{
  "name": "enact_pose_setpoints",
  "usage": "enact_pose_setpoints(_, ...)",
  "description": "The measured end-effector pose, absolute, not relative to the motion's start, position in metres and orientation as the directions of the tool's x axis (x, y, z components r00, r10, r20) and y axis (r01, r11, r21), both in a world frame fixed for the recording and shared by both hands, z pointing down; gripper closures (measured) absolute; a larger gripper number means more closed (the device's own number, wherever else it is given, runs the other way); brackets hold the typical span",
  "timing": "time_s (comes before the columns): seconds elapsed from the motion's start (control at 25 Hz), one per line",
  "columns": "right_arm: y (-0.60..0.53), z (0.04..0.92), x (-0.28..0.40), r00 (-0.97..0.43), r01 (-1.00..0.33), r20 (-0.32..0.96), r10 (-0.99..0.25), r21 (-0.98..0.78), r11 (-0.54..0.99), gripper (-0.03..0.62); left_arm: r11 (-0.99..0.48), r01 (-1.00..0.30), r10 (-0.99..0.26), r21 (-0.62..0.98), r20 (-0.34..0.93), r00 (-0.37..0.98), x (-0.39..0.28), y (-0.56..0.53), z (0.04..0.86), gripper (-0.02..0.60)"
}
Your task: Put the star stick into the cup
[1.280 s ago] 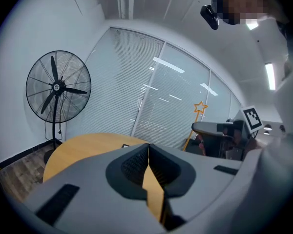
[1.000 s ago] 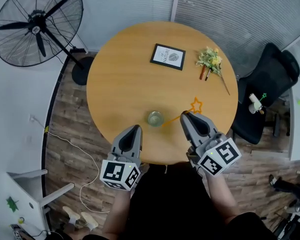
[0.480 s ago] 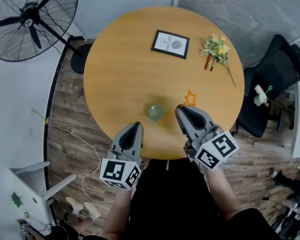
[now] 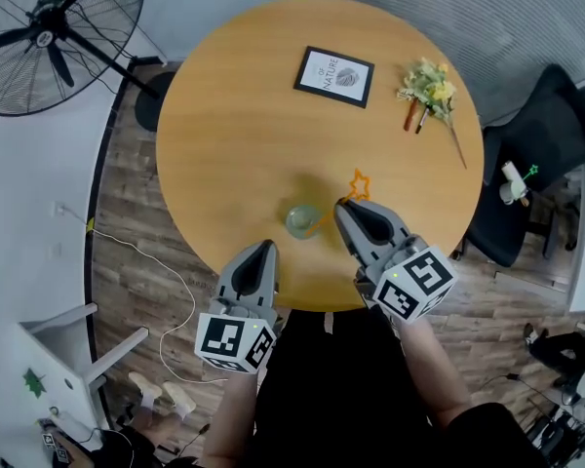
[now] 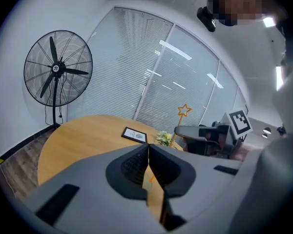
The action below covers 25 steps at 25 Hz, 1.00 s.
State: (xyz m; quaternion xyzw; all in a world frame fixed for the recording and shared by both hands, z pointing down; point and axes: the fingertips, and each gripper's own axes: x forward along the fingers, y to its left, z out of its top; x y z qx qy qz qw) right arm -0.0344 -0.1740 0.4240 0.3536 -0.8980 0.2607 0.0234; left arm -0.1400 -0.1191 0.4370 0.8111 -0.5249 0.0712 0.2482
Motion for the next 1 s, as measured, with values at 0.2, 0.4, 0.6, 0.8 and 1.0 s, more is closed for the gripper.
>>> enact_pose_setpoints(0.2, -0.18, 0.441, -0.04, -0.754, -0.644, 0.251, -0.606, -0.466, 0.608, 0.569, -0.315, -0.889, -0.811, 0.332, 0.393, 0.434, -0.142, -0.123, 0.445, 0.581)
enact_pose_setpoints(0.4, -0.182, 0.456, -0.043, -0.756, -0.643, 0.271, -0.596, -0.477, 0.599, 0.568, -0.308, -0.889, -0.804, 0.338, 0.406, 0.433, -0.141, -0.126, 0.452, 0.581)
enact_pose_setpoints(0.6, -0.182, 0.47, -0.045, -0.754, -0.646, 0.295, -0.587, -0.49, 0.585, 0.568, -0.306, -0.887, -0.798, 0.345, 0.415, 0.437, -0.138, -0.127, 0.456, 0.581)
enact_pose_setpoints(0.8, -0.181, 0.481, -0.045, -0.754, -0.649, 0.313, -0.578, -0.496, 0.577, 0.568, -0.299, -0.888, -0.795, 0.349, 0.424, 0.434, -0.139, -0.126, 0.463, 0.581)
enact_pose_setpoints(1.0, -0.18, 0.49, -0.046, -0.751, -0.652, 0.331, -0.571, -0.505, 0.565, 0.568, -0.291, -0.89, -0.795, 0.351, 0.429, 0.429, -0.142, -0.125, 0.465, 0.581)
